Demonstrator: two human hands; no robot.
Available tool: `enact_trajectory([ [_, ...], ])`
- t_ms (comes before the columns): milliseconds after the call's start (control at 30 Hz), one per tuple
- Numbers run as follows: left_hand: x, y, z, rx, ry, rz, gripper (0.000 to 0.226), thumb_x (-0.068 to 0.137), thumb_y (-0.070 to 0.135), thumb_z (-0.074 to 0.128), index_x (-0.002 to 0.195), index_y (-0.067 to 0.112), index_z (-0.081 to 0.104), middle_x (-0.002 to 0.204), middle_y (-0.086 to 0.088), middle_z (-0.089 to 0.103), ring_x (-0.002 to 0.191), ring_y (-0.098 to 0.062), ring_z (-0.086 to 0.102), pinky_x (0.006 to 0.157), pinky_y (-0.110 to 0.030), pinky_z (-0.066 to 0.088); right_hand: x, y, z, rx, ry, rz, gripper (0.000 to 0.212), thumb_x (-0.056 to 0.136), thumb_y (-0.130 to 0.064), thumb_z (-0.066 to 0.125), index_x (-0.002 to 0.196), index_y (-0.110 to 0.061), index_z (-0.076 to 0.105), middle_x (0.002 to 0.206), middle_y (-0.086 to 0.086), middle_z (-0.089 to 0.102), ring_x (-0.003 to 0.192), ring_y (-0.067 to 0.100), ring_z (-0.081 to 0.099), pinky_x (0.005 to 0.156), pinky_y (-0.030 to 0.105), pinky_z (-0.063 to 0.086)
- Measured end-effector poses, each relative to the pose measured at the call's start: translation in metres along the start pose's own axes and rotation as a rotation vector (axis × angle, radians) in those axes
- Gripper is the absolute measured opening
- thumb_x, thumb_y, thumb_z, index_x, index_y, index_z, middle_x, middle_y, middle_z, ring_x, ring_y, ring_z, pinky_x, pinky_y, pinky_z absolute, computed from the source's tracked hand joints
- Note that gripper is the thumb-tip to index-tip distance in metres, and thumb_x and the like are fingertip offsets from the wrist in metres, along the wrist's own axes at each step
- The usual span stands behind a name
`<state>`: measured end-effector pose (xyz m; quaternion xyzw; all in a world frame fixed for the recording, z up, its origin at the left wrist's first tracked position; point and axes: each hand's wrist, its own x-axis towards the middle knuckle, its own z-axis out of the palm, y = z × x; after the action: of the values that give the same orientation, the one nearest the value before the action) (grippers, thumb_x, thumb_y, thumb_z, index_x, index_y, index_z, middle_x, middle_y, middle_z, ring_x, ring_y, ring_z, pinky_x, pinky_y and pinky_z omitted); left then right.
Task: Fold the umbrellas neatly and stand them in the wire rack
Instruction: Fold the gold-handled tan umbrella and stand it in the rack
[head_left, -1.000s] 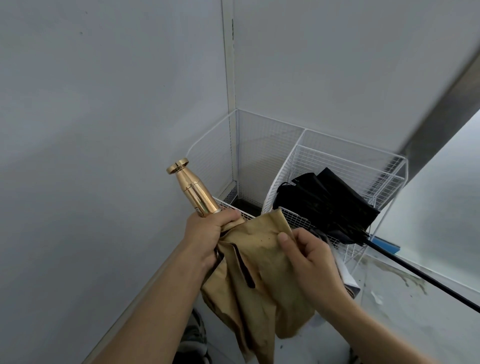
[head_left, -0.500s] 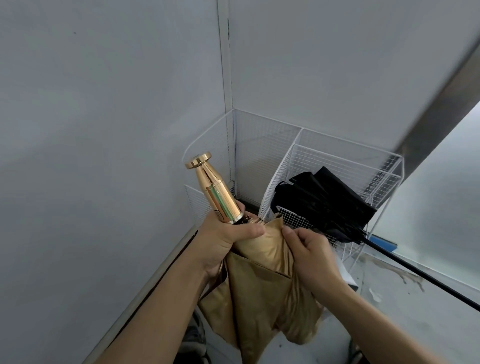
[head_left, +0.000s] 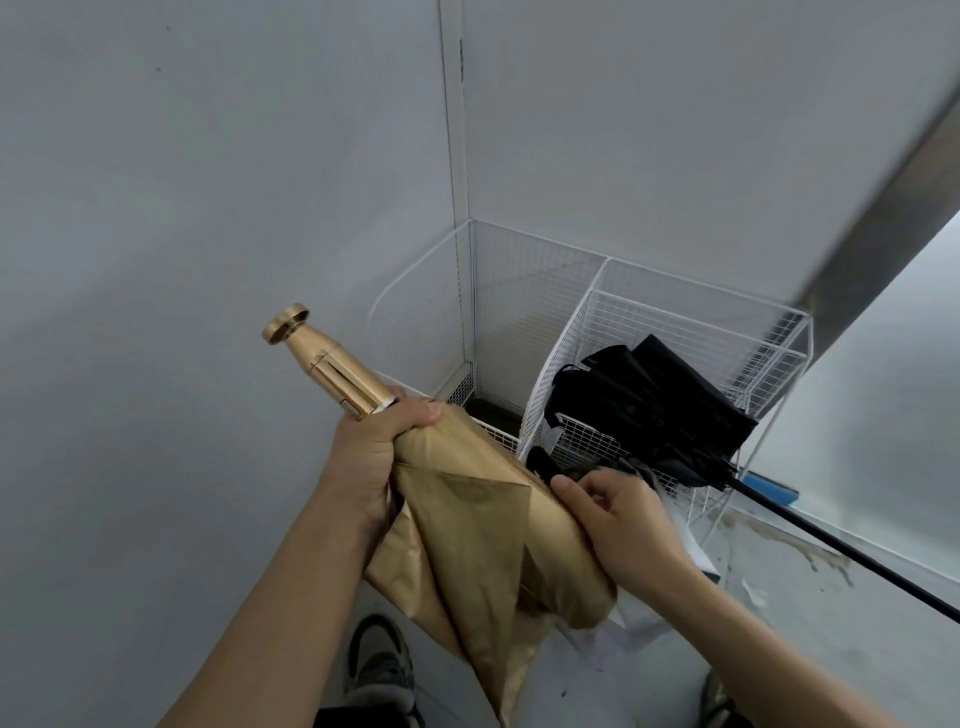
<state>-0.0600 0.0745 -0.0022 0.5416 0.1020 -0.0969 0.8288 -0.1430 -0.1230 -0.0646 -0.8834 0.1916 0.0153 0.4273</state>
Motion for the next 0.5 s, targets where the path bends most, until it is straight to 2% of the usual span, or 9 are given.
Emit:
enact_trajectory([
  [100,0.005,0.001,-0.009,-0.020,0.029,-0.012,0.033,0.079,-0.006,0.063,0.062,0.017,0.046,0.061,-0.001,0.047,0.052,-0.010,0.051,0.047,-0.017,0.047,0.002,0.001,-0.007,-0.115,0.180,-0.057,0.030,0.091,-0.052,0.059,0.074,-0.029,0.065,0.060,-0.008,0.064,0.062,0.010,0.060,0.065,0.043,0.054],
  [167,0.008,-0.002,-0.011,-0.031,0.050,-0.010,0.035,0.078,-0.004,0.065,0.061,0.017,0.044,0.063,-0.001,0.045,0.055,-0.011,0.049,0.047,-0.017,0.046,-0.001,-0.002,-0.012,0.012,0.302,-0.160,0.027,0.090,-0.050,0.058,0.074,-0.029,0.064,0.059,-0.008,0.062,0.056,0.007,0.057,0.060,0.039,0.052],
  [200,0.009,-0.003,-0.011,-0.032,0.064,-0.007,0.035,0.076,-0.005,0.066,0.061,0.017,0.044,0.064,-0.002,0.045,0.056,-0.012,0.048,0.048,-0.018,0.047,-0.005,-0.006,-0.013,0.106,0.299,-0.207,0.029,0.089,-0.052,0.058,0.073,-0.029,0.064,0.060,-0.006,0.062,0.054,0.007,0.056,0.056,0.035,0.050],
  [267,0.010,-0.007,-0.010,-0.034,0.097,0.003,0.035,0.071,-0.004,0.070,0.062,0.018,0.044,0.064,-0.002,0.045,0.056,-0.013,0.049,0.049,-0.019,0.047,-0.012,-0.015,-0.010,0.236,0.148,-0.239,0.029,0.084,-0.052,0.061,0.073,-0.027,0.067,0.064,-0.005,0.065,0.055,0.005,0.057,0.055,0.029,0.047],
  [367,0.007,-0.010,-0.005,-0.003,0.108,0.011,0.036,0.063,-0.002,0.075,0.059,0.017,0.046,0.058,0.000,0.047,0.052,-0.012,0.050,0.049,-0.021,0.047,-0.023,-0.023,0.005,0.272,-0.119,-0.192,0.018,0.078,-0.044,0.076,0.076,-0.027,0.072,0.068,-0.009,0.067,0.061,0.001,0.058,0.058,0.021,0.049],
  [433,0.005,-0.012,-0.001,0.069,0.121,0.021,0.035,0.070,-0.008,0.073,0.058,0.015,0.050,0.056,-0.001,0.051,0.049,-0.012,0.053,0.046,-0.021,0.047,-0.023,-0.025,0.009,0.339,-0.173,-0.192,0.013,0.082,-0.026,0.078,0.072,-0.025,0.070,0.062,-0.012,0.063,0.058,0.000,0.055,0.057,0.018,0.046],
  [500,0.004,-0.013,0.002,0.140,0.117,0.024,0.033,0.072,-0.011,0.072,0.060,0.014,0.052,0.059,-0.004,0.054,0.051,-0.014,0.055,0.048,-0.023,0.048,-0.020,-0.026,0.006,0.460,-0.127,-0.197,0.015,0.087,-0.010,0.072,0.074,-0.017,0.068,0.061,-0.009,0.061,0.059,0.003,0.054,0.058,0.020,0.045],
])
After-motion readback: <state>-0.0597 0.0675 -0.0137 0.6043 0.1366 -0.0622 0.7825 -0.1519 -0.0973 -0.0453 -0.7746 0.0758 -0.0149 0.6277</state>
